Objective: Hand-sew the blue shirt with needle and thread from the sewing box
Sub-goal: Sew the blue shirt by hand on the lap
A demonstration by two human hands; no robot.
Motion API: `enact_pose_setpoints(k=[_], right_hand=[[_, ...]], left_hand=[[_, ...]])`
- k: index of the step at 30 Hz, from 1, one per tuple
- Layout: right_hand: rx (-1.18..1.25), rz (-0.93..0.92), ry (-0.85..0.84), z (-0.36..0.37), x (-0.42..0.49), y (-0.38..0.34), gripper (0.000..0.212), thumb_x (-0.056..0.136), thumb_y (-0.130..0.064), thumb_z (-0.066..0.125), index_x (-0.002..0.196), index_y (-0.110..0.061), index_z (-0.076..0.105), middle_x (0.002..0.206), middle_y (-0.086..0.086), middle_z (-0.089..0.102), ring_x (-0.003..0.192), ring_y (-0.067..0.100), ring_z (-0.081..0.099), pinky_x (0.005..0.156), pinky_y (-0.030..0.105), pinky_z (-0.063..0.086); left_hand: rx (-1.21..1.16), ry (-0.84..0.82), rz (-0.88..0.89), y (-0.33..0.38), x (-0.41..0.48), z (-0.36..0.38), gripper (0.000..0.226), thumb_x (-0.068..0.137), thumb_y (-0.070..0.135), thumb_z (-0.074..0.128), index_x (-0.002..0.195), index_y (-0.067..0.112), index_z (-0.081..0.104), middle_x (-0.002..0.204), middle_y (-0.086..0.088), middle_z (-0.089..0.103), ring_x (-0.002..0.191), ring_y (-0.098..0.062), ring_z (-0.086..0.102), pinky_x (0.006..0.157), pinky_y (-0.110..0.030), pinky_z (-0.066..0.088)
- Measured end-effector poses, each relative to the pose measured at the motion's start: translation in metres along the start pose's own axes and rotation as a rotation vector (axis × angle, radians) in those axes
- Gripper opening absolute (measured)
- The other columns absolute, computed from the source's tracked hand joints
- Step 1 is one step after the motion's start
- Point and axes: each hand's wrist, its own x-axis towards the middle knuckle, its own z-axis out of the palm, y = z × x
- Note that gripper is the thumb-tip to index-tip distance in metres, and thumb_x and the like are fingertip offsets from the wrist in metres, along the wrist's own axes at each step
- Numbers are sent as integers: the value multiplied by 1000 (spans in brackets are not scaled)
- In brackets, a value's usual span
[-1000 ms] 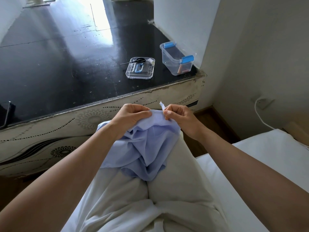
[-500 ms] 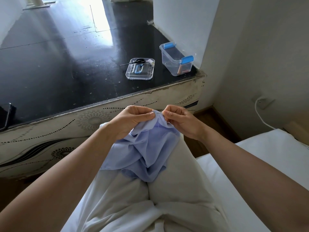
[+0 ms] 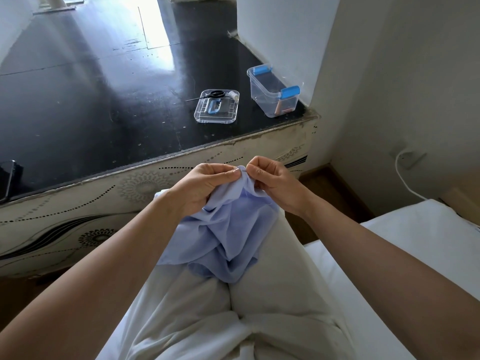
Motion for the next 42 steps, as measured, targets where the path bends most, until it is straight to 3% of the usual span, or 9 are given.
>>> enact_pose_setpoints(k=[7, 13, 19, 26, 29, 32, 37, 39, 42], right_hand=[[-72, -15, 27, -5, -1, -4, 29, 91, -34, 60, 94, -5, 58, 86, 13, 58, 80, 28, 53, 71, 30, 49], [-447, -319, 303, -1, 7, -2, 20, 83, -46, 66, 91, -28, 63, 91, -5, 64, 81, 10, 59, 69, 21, 49], [-600, -400, 260, 3, 9, -7, 5, 86, -20, 72, 88, -19, 68, 89, -5, 60, 79, 14, 58, 68, 17, 48], [-664, -575, 169, 23, 7, -12, 19, 95, -22, 57, 95, -5, 66, 102, 9, 55, 101, 23, 52, 89, 44, 47], [-229, -385, -32, 27, 0, -26, 12, 99, -11, 51, 98, 0, 56, 91, 2, 66, 93, 18, 63, 88, 37, 53], [309, 114, -452, 15, -11, -38, 9, 97, -8, 45, 104, -4, 50, 88, 5, 70, 88, 17, 70, 91, 36, 56], [326, 537, -1081, 6, -23, -42, 11, 97, -7, 45, 105, -6, 53, 80, 10, 68, 75, 20, 71, 82, 41, 59], [358, 525, -922, 2, -21, -43, 12, 98, -8, 41, 105, -7, 51, 73, 5, 60, 64, 14, 64, 70, 31, 59], [208, 384, -259, 5, -11, -40, 10, 103, -12, 41, 100, -9, 50, 63, -2, 39, 49, 7, 36, 46, 17, 35]], left_hand=[[-55, 80, -90, -3, 2, 6, 9, 89, 11, 67, 94, 7, 73, 84, -9, 72, 75, -16, 65, 71, -24, 54], [-47, 221, -205, 0, 5, 9, 10, 79, 21, 79, 86, 14, 78, 80, -7, 70, 77, -20, 61, 71, -32, 44], [-34, 273, -276, 2, 9, 9, 14, 71, 22, 84, 81, 14, 78, 79, -9, 67, 75, -22, 59, 68, -30, 42], [25, 290, -244, -10, 9, 3, 3, 79, 15, 79, 76, 15, 80, 80, -9, 71, 78, -21, 61, 75, -34, 45], [-112, 373, -254, -11, 12, -2, 15, 80, 19, 79, 66, 14, 77, 67, -7, 68, 63, -17, 60, 59, -25, 46], [-262, 423, -187, -10, 15, -5, 5, 87, 13, 71, 83, 10, 74, 74, -10, 70, 66, -21, 62, 55, -26, 53], [-297, 515, -179, -3, 17, -10, 9, 84, 20, 75, 81, 13, 71, 76, -9, 64, 67, -24, 58, 53, -30, 56], [-326, 506, -168, -3, 17, -9, 10, 83, 21, 76, 83, 12, 71, 82, -11, 66, 70, -26, 59, 54, -31, 56], [-403, 485, -161, -6, 18, -9, 23, 79, 21, 78, 95, 6, 73, 100, -20, 69, 81, -32, 62, 68, -36, 57]])
